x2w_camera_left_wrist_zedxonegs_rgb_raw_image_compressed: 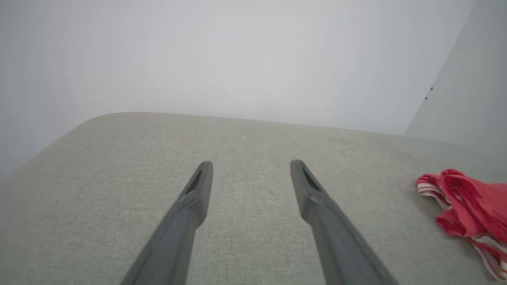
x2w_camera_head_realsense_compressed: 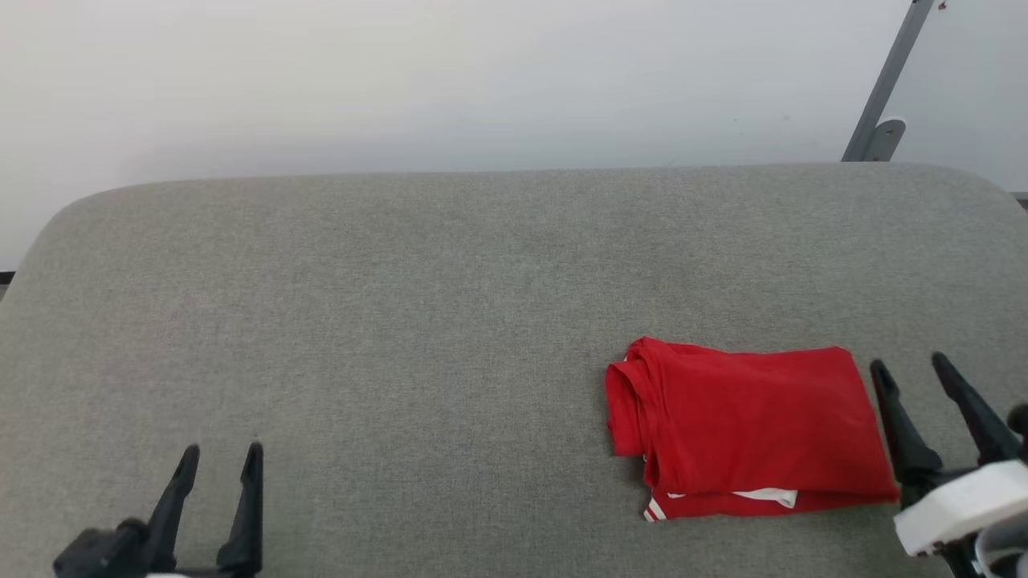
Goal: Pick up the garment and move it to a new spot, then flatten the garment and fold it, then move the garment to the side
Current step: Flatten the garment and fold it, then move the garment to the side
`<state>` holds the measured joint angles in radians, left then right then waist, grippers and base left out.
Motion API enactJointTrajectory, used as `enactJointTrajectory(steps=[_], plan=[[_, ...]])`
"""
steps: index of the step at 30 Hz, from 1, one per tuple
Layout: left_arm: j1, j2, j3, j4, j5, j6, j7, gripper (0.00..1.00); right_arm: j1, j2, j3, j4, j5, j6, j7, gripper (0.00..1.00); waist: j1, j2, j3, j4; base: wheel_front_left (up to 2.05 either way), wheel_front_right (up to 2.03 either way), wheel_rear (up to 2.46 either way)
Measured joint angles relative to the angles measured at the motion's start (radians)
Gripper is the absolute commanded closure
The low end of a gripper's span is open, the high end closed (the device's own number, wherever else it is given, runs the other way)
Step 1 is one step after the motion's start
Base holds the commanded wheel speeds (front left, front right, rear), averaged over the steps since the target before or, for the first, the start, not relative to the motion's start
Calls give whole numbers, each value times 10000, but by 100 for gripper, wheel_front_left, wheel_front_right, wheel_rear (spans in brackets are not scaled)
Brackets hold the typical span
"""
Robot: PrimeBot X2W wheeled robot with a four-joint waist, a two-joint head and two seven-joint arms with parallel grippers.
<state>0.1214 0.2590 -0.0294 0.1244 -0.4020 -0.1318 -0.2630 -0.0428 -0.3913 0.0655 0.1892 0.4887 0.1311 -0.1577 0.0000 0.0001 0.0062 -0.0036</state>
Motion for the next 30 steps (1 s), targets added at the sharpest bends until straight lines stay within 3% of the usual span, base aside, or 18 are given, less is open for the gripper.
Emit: enactJointTrajectory(steps=[7,18,30], plan=[[740,-276,395,-508,318,0,0,0,1078,464,-993,-1072,-339,-2,529,0,0,0,34,104,0,0,0],[517,-320,391,-529,297,0,0,0,1164,721,-1252,-1496,-523,-2,1726,0,0,0,398,155,0,0,0],[-1885,-67,-1080,40,182,0,0,0,-844,-878,-570,-387,-199,0,5691,0,0,0,2006,366,0,0,0]])
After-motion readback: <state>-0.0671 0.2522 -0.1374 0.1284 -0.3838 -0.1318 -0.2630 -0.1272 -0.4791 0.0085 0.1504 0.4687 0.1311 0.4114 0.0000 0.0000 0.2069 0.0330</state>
